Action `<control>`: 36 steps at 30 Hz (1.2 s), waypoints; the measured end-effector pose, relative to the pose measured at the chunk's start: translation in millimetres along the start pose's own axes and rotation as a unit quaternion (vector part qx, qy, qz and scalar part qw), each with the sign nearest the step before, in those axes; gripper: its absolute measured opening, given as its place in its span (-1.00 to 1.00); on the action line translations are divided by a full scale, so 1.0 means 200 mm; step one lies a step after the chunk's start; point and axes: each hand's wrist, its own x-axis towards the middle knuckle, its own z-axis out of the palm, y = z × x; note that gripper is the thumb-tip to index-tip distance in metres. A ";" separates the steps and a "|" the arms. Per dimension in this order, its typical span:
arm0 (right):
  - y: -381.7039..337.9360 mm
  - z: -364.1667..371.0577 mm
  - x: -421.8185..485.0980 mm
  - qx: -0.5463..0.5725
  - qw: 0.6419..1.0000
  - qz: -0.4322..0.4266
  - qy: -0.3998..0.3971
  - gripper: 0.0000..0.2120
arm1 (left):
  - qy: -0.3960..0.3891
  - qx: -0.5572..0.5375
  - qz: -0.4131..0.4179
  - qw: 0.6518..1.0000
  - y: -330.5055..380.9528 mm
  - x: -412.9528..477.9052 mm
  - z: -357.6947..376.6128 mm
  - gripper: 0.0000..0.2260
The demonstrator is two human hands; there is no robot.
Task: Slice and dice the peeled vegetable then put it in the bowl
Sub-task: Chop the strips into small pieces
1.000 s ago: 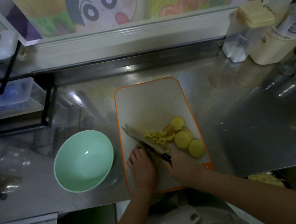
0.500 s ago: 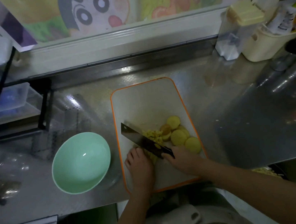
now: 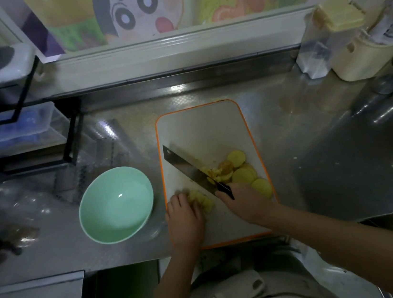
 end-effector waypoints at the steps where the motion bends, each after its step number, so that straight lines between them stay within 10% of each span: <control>1: 0.00 0.00 -0.01 0.002 1.000 -0.005 -0.002 -0.67 | -0.007 -0.010 -0.003 1.000 -0.01 -0.01 0.00 -0.74; 10: 0.02 0.00 -0.11 -0.018 1.000 0.007 -0.014 -0.66 | -0.009 -0.201 -0.015 0.979 0.03 -0.01 0.00 -0.78; 36: -0.06 0.01 -0.13 -0.097 0.993 0.053 -0.030 -0.70 | 0.016 -0.190 -0.015 0.982 0.03 0.08 -0.02 -0.90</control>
